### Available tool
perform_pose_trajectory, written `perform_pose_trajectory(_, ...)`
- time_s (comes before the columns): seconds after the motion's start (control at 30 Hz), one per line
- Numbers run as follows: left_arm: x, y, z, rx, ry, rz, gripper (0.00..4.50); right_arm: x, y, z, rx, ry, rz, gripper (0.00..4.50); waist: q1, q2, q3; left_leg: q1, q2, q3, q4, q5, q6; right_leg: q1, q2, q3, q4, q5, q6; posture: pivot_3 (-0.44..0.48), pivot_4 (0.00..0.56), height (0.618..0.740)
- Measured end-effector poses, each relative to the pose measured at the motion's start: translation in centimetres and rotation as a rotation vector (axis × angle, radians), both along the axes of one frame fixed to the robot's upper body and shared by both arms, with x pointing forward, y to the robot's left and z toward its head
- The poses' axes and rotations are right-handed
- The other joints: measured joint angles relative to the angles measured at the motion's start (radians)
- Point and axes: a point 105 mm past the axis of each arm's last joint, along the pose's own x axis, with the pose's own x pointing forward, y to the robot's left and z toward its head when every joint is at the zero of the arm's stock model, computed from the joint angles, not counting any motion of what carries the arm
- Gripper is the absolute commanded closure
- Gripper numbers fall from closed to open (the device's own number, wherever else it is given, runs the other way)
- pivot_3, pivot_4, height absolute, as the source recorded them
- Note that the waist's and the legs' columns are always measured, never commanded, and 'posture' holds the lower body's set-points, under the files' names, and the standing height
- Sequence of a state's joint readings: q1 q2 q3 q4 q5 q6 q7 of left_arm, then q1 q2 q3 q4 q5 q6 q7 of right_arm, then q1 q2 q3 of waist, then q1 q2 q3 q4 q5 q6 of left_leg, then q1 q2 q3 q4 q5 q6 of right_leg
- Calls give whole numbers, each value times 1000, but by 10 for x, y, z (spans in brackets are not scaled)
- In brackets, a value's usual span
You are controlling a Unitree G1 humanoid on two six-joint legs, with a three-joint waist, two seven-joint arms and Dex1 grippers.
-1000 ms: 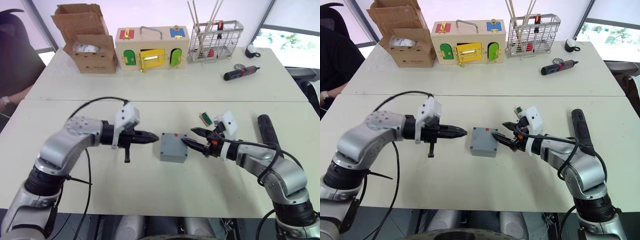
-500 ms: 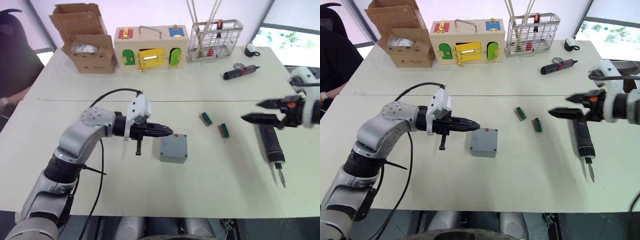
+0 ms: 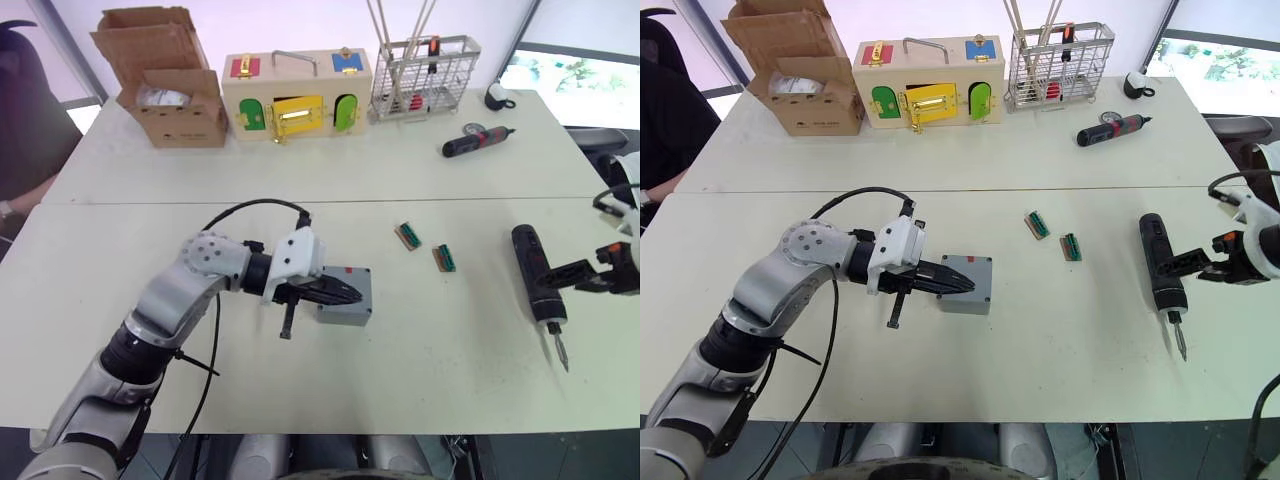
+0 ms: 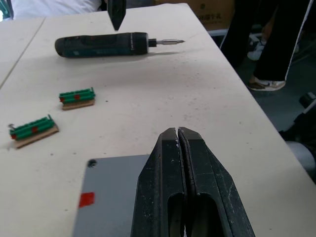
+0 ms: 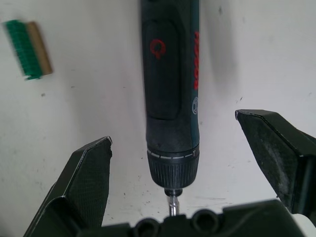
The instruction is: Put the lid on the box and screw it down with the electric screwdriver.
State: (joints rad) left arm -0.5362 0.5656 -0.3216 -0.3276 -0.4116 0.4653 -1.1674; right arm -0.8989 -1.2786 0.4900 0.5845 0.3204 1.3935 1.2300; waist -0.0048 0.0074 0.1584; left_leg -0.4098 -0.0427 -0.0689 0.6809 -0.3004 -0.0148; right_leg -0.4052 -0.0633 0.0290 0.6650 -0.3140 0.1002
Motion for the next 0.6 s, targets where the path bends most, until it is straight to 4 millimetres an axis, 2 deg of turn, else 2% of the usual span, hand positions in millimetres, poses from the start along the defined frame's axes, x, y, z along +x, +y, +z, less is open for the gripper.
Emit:
perform_pose_trajectory(0.17, -3, 0, -4, -5, 34, 27, 4500, -6, -7, -10, -62, 72, 12, 37, 11, 0, 0, 0, 0, 1, 1, 0, 0, 0, 0, 0, 0, 0, 0, 0, 150, 740)
perform_pose_trajectory(0.3, -3, 2, -11, -9, 60, 74, 4500, 0, -5, -25, -86, 104, 17, 37, 14, 0, 0, 0, 0, 1, 1, 0, 0, 0, 0, 0, 1, 0, 0, 0, 150, 740)
perform_pose_trajectory(0.57, -5, 0, -14, -29, 73, 116, 4500, 8, -5, -28, -145, 109, 53, 37, 16, -2, -1, 1, 0, 1, 3, 0, -1, 2, 0, 0, 0, 0, 0, 0, 150, 740)
perform_pose_trajectory(0.6, -4, -1, -14, -32, 74, 119, 4500, 8, -5, -29, -149, 113, 59, 265, 16, -2, -1, 1, 0, 1, 3, 0, -1, 2, 0, 0, 0, 0, 0, 0, 150, 740)
